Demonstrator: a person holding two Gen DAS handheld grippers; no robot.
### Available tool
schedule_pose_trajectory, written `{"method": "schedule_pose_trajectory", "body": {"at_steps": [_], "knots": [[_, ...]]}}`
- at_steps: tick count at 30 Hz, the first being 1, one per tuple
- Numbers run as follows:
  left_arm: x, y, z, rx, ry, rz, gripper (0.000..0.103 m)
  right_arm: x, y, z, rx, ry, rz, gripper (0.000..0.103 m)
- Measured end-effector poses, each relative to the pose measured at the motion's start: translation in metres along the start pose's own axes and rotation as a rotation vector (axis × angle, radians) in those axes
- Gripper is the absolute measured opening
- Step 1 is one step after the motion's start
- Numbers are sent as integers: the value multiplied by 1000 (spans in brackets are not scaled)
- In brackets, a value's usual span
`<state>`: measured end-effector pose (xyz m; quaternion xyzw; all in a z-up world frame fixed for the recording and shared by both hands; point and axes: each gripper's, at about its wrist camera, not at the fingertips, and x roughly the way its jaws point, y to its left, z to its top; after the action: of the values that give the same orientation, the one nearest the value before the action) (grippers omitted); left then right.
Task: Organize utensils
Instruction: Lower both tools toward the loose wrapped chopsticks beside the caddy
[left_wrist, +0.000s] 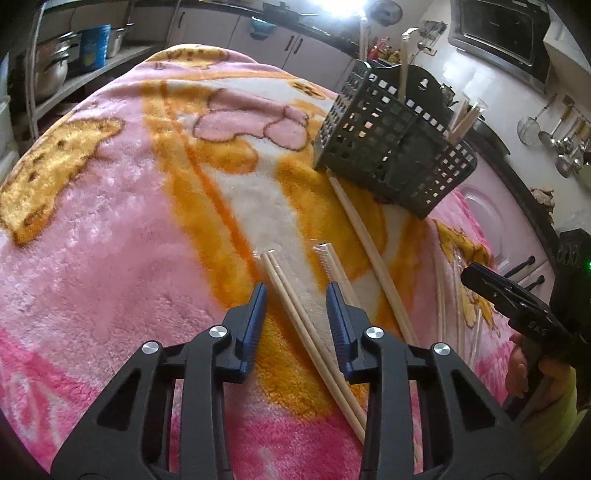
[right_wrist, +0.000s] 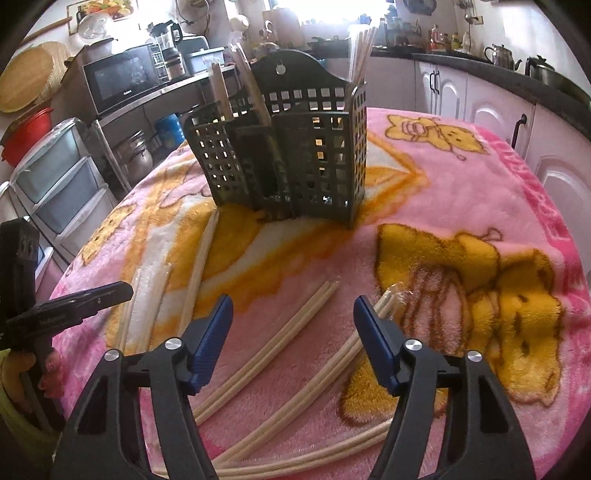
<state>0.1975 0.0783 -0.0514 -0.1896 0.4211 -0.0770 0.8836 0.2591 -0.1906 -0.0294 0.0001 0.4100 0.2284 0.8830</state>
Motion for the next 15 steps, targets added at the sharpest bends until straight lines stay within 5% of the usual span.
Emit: {"method": "schedule_pose_trajectory", "body": {"at_steps": [8, 15], "knots": [[3, 8, 3, -27, 2, 1, 24, 35, -16, 6, 63, 115, -7, 48], [8, 8, 7, -31, 3, 9, 24, 46, -19, 15, 74, 120, -16, 35]]}}
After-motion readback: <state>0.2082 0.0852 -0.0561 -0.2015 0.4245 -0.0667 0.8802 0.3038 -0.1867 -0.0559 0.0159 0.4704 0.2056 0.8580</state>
